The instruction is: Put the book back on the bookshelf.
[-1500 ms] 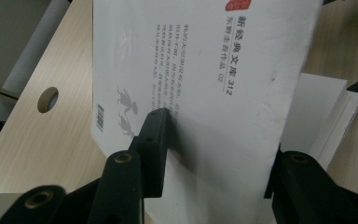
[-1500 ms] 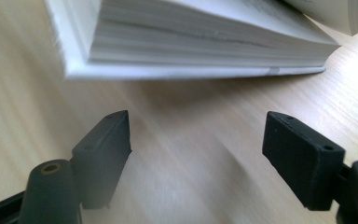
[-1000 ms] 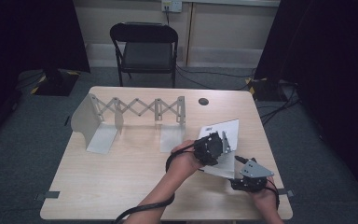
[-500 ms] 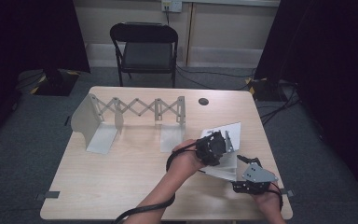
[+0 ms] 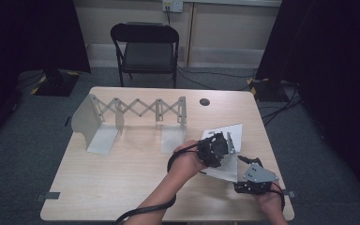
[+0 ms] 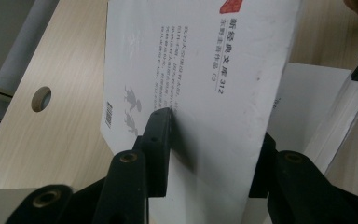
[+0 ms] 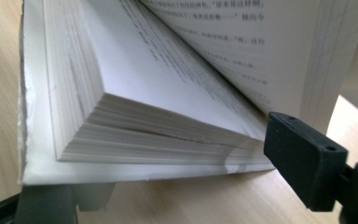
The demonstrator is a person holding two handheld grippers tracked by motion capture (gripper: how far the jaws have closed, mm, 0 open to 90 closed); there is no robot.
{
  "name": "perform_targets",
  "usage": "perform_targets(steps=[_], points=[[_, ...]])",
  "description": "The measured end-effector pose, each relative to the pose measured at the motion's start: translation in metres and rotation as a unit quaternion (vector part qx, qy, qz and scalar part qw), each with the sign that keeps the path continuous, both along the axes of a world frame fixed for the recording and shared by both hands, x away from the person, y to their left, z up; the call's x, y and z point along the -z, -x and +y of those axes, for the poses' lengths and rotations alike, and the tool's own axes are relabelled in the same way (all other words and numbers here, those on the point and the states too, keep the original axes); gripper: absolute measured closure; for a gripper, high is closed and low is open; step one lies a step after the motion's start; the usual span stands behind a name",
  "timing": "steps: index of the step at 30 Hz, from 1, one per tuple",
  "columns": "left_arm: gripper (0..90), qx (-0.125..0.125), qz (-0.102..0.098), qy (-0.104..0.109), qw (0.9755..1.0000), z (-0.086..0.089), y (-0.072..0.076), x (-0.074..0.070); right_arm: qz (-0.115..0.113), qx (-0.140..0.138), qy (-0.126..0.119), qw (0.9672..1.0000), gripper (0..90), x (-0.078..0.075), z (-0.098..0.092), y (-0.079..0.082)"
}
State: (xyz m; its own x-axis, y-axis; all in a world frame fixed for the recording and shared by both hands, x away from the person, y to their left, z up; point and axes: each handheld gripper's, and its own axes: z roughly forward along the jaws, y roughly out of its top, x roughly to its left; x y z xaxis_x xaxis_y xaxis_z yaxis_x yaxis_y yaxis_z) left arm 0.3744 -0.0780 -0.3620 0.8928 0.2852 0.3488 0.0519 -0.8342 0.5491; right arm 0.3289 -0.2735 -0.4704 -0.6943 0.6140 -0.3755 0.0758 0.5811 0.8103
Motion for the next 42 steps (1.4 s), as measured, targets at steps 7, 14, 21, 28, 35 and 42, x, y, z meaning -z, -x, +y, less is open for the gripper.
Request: perform_targets(steps=[7,14,21,28,35,42], points=[[61.4,0.003,0.008,0.003,1.0,0.0,-0.001,-0.004,-0.027,-0.051,0.034,0.9978,31.7,-0.01,0.003,0.0],[59.3,0.009,0.008,0.008,0.9999,0.003,0.003,-0.005,-0.039,-0.092,0.087,0.9911,48.9,-0.022,0.011,0.005],[44.8,0.003,0.003,0.038,0.9993,0.005,0.004,-0.01,-0.019,-0.096,0.094,0.9908,55.1,-0.044,0.009,-0.001],[38.9,-0.021,0.023,0.058,0.9978,0.01,-0.002,-0.014,-0.01,-0.096,0.088,0.9914,55.5,-0.051,0.008,-0.005],[36.8,-0.024,0.031,0.066,0.997,0.01,-0.004,-0.022,-0.003,-0.101,0.07,0.9924,57.5,-0.057,0.003,-0.005],[32.6,-0.028,0.056,0.088,0.9941,0.017,-0.007,-0.039,0.005,-0.104,0.066,0.9924,59.8,-0.064,-0.002,-0.008]])
